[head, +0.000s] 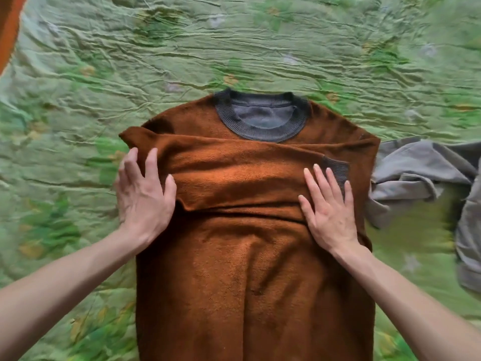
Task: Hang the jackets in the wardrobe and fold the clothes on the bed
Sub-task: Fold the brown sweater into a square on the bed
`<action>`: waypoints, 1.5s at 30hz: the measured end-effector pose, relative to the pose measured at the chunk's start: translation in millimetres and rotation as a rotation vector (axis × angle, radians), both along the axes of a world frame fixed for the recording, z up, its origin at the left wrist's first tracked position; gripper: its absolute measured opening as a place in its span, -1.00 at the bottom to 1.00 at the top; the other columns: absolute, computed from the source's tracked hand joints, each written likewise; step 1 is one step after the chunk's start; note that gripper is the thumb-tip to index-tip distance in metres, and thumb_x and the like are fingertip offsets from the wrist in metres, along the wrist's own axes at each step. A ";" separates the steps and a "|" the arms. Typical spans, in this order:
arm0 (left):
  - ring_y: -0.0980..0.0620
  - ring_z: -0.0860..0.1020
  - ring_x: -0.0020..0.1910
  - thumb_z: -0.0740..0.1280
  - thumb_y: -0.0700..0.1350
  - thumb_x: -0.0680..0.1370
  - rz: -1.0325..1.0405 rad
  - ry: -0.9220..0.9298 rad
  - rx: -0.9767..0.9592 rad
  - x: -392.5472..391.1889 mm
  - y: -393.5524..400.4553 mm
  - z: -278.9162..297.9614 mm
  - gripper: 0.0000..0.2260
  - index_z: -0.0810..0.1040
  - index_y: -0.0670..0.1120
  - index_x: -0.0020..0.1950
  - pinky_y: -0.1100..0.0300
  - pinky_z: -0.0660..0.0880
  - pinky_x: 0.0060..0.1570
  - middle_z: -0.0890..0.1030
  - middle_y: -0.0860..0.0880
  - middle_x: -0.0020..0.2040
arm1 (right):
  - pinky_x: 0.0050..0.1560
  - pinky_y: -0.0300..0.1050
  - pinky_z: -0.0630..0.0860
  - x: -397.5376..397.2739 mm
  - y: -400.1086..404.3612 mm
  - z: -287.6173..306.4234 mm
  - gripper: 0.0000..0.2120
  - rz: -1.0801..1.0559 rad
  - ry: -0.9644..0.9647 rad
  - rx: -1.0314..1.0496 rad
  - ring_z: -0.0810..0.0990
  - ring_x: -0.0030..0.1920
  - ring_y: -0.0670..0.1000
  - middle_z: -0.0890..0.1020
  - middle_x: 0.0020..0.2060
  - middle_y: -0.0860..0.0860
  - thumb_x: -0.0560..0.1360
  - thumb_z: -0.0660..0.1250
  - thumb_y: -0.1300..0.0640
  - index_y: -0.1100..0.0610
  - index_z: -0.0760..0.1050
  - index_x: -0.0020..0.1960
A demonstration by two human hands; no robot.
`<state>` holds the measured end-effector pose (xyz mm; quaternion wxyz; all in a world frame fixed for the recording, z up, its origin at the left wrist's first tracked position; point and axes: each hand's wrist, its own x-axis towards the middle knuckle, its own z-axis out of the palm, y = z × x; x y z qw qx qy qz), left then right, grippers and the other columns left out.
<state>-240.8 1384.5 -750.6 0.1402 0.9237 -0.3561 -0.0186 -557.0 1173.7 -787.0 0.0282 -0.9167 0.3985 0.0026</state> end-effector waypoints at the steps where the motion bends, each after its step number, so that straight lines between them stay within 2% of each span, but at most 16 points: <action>1: -0.30 0.10 0.63 0.19 0.06 0.65 -0.096 -0.059 0.050 0.3 5.2 -5.8 -0.40 0.20 -0.15 0.64 -0.19 0.04 0.60 0.09 -0.28 0.63 | 0.63 0.21 -0.02 -2.2 -1.8 -2.0 -0.39 -0.017 0.029 0.039 -0.01 0.68 0.00 0.05 0.68 -0.07 0.68 -0.06 -0.23 -0.07 0.03 0.69; 3: -0.20 -0.02 0.69 0.08 0.13 0.65 -0.291 -0.141 0.157 6.7 22.1 -20.7 -0.34 0.13 -0.17 0.68 -0.16 -0.04 0.63 -0.02 -0.22 0.70 | 0.64 0.18 -0.07 -6.6 -10.8 -4.0 -0.36 -0.017 0.047 0.110 -0.12 0.67 -0.05 -0.05 0.69 -0.12 0.67 -0.11 -0.29 -0.13 -0.07 0.69; 7: -0.13 0.04 0.69 0.02 0.21 0.63 -0.509 -0.163 0.266 36.8 58.2 -37.5 -0.29 0.11 -0.16 0.69 -0.17 0.01 0.62 0.02 -0.15 0.71 | 0.64 0.11 -0.16 -12.1 -27.0 2.1 -0.34 0.069 0.083 0.224 -0.21 0.66 -0.10 -0.13 0.68 -0.17 0.63 -0.18 -0.35 -0.19 -0.14 0.68; 9: -0.19 0.08 0.68 0.03 0.19 0.62 -0.576 -0.177 0.295 43.3 58.2 -34.0 -0.29 0.14 -0.20 0.68 -0.21 0.06 0.62 0.06 -0.22 0.70 | 0.64 0.10 -0.08 -14.3 -33.9 7.7 -0.37 0.103 0.042 0.235 -0.09 0.67 -0.07 -0.03 0.68 -0.15 0.65 -0.17 -0.33 -0.18 -0.03 0.68; 10: -0.22 0.10 0.67 0.04 0.18 0.62 -0.595 -0.181 0.300 42.6 54.9 -30.6 -0.29 0.17 -0.23 0.66 -0.22 0.08 0.61 0.09 -0.26 0.68 | 0.63 0.11 0.04 -14.6 -37.1 10.5 -0.40 0.113 -0.010 0.208 0.06 0.66 -0.01 0.09 0.67 -0.11 0.68 -0.14 -0.30 -0.14 0.09 0.67; 12: -0.27 0.18 0.64 0.06 0.11 0.62 -0.570 -0.171 0.270 38.2 45.7 -24.1 -0.33 0.29 -0.29 0.60 -0.23 0.11 0.61 0.21 -0.32 0.63 | 0.52 0.14 0.28 -11.5 -46.4 16.9 -0.46 0.061 -0.161 0.124 0.33 0.55 0.08 0.33 0.59 -0.02 0.71 -0.01 -0.19 -0.02 0.29 0.61; 13: -0.29 0.24 0.61 0.07 0.08 0.61 -0.524 -0.146 0.223 34.9 39.4 -20.6 -0.38 0.37 -0.31 0.53 -0.23 0.14 0.60 0.28 -0.34 0.59 | 0.47 0.15 0.33 -8.6 -52.4 19.7 -0.48 -0.015 -0.218 0.103 0.37 0.51 0.09 0.39 0.55 0.00 0.70 0.05 -0.14 0.02 0.31 0.59; 15: -0.31 0.30 0.57 0.10 0.01 0.61 -0.411 -0.085 0.091 28.6 24.6 -15.5 -0.50 0.45 -0.31 0.39 -0.24 0.20 0.57 0.38 -0.35 0.51 | 0.47 0.18 0.29 0.7 -64.9 23.5 -0.46 -0.165 -0.246 0.103 0.32 0.54 0.10 0.40 0.54 0.01 0.68 0.06 -0.10 0.05 0.27 0.61; 16: -0.32 0.30 0.57 0.12 0.00 0.62 -0.375 -0.074 0.035 25.2 16.7 -14.1 -0.52 0.43 -0.30 0.39 -0.25 0.22 0.56 0.39 -0.35 0.50 | 0.51 0.18 0.22 5.7 -72.7 24.4 -0.45 -0.201 -0.214 0.116 0.27 0.57 0.08 0.38 0.56 0.00 0.67 0.02 -0.10 0.04 0.24 0.63; 20: -0.24 0.13 0.66 0.11 0.07 0.66 -0.357 -0.086 0.033 20.6 -4.5 -24.5 -0.40 0.23 -0.23 0.62 -0.22 0.12 0.61 0.23 -0.25 0.64 | 0.62 0.20 -0.06 6.0 -109.4 22.0 -0.41 -0.116 0.008 0.182 0.10 0.66 0.01 0.23 0.64 -0.07 0.67 -0.11 -0.11 -0.04 0.11 0.68; 25: -0.20 -0.02 0.69 0.05 0.19 0.64 -0.334 -0.086 0.094 27.2 -1.4 -44.5 -0.33 0.11 -0.08 0.70 -0.15 -0.01 0.64 0.07 -0.15 0.70 | 0.64 0.18 -0.16 -15.1 -139.2 18.2 -0.44 -0.188 0.171 0.212 -0.09 0.67 -0.03 -0.02 0.68 -0.11 0.74 -0.10 -0.15 -0.07 -0.08 0.70; 28: -0.18 -0.05 0.69 0.04 0.24 0.63 -0.354 -0.085 0.125 40.2 7.6 -47.9 -0.32 0.09 -0.01 0.71 -0.16 -0.02 0.64 0.03 -0.14 0.71 | 0.64 0.17 -0.13 -12.5 -138.0 9.7 -0.40 -0.165 0.189 0.199 -0.13 0.67 -0.03 -0.09 0.68 -0.11 0.71 -0.16 -0.19 -0.05 -0.13 0.70; 34: -0.17 -0.05 0.70 0.02 0.25 0.62 -0.391 -0.093 0.171 51.3 7.6 -52.3 -0.30 0.07 -0.02 0.71 -0.15 -0.01 0.64 0.00 -0.15 0.71 | 0.63 0.23 0.00 -14.4 -132.9 -2.8 -0.37 -0.113 0.095 0.061 -0.01 0.68 0.06 0.04 0.69 0.01 0.68 -0.14 -0.12 0.07 -0.02 0.70; 39: -0.22 0.02 0.69 0.03 0.16 0.65 -0.355 -0.161 0.156 36.1 8.1 -51.2 -0.34 0.10 -0.13 0.70 -0.20 0.04 0.63 0.06 -0.23 0.69 | 0.61 0.22 0.08 -18.6 -86.6 3.8 -0.44 -0.014 0.003 -0.120 0.09 0.66 0.08 0.18 0.65 0.09 0.70 -0.02 0.01 0.17 0.13 0.66; 42: -0.20 0.08 0.68 0.03 0.06 0.68 -0.313 -0.180 0.130 13.3 13.3 -51.1 -0.39 0.11 -0.18 0.69 -0.18 0.05 0.63 0.09 -0.24 0.69 | 0.62 0.20 0.10 -32.8 -32.5 -1.1 -0.45 -0.038 -0.076 -0.103 0.10 0.66 0.06 0.19 0.65 0.07 0.70 0.03 0.03 0.14 0.15 0.66; 45: -0.18 0.08 0.68 0.03 0.04 0.69 -0.252 -0.154 0.108 -18.2 30.0 -51.5 -0.41 0.13 -0.18 0.68 -0.22 0.04 0.63 0.09 -0.21 0.69 | 0.61 0.18 0.14 -52.6 13.1 -9.2 -0.44 -0.115 -0.131 -0.058 0.13 0.65 0.04 0.21 0.65 0.05 0.70 0.07 -0.03 0.12 0.18 0.66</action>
